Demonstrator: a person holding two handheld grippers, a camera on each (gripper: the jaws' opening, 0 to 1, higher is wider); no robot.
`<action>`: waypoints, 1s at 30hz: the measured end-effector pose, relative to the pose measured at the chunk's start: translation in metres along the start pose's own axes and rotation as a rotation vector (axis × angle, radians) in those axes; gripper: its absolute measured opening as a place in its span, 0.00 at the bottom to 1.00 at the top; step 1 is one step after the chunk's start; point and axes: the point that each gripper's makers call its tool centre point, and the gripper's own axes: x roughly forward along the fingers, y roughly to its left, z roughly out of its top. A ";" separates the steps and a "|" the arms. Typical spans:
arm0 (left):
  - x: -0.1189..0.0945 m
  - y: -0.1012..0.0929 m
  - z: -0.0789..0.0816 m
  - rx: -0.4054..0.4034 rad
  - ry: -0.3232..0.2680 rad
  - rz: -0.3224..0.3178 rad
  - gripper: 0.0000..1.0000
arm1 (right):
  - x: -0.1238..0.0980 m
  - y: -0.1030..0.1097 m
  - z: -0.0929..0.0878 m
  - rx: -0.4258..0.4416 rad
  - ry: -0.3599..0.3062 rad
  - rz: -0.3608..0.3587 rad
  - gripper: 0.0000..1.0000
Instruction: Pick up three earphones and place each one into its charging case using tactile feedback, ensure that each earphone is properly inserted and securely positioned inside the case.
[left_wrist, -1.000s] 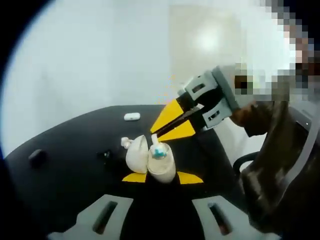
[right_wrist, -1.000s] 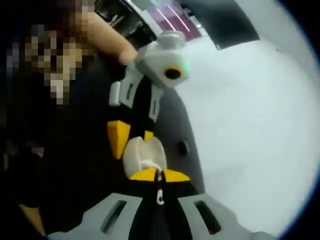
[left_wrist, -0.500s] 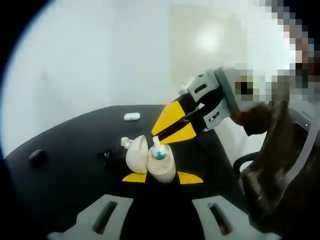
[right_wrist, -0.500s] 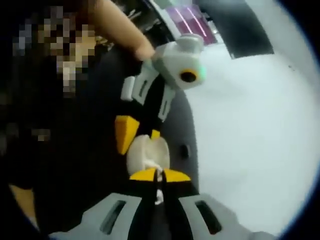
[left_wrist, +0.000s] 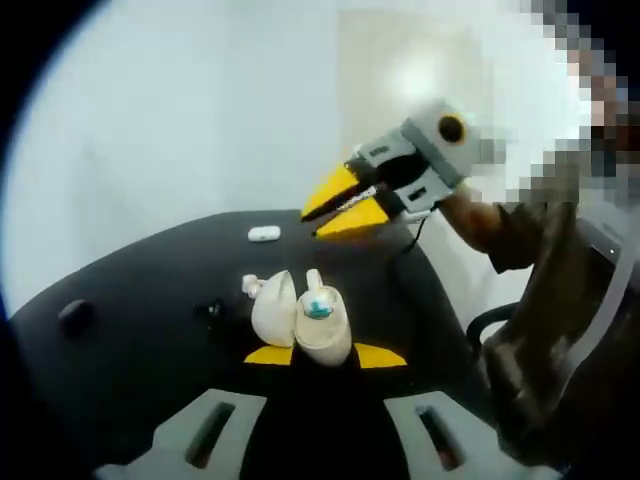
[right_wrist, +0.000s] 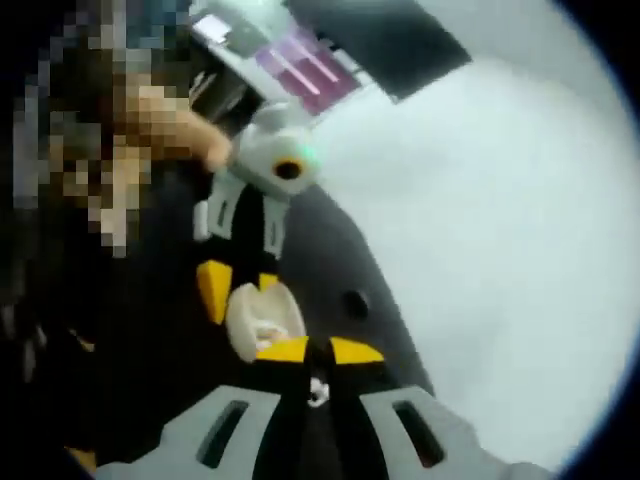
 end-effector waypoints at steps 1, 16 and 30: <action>0.000 0.000 0.000 0.001 0.000 0.000 0.17 | 0.001 0.001 -0.005 0.049 -0.008 0.016 0.09; -0.001 -0.001 0.000 0.016 -0.005 -0.005 0.17 | 0.026 0.052 -0.009 0.770 -0.253 0.514 0.27; -0.005 -0.001 0.009 -0.082 -0.058 -0.033 0.22 | 0.024 0.059 -0.006 0.716 -0.304 0.512 0.20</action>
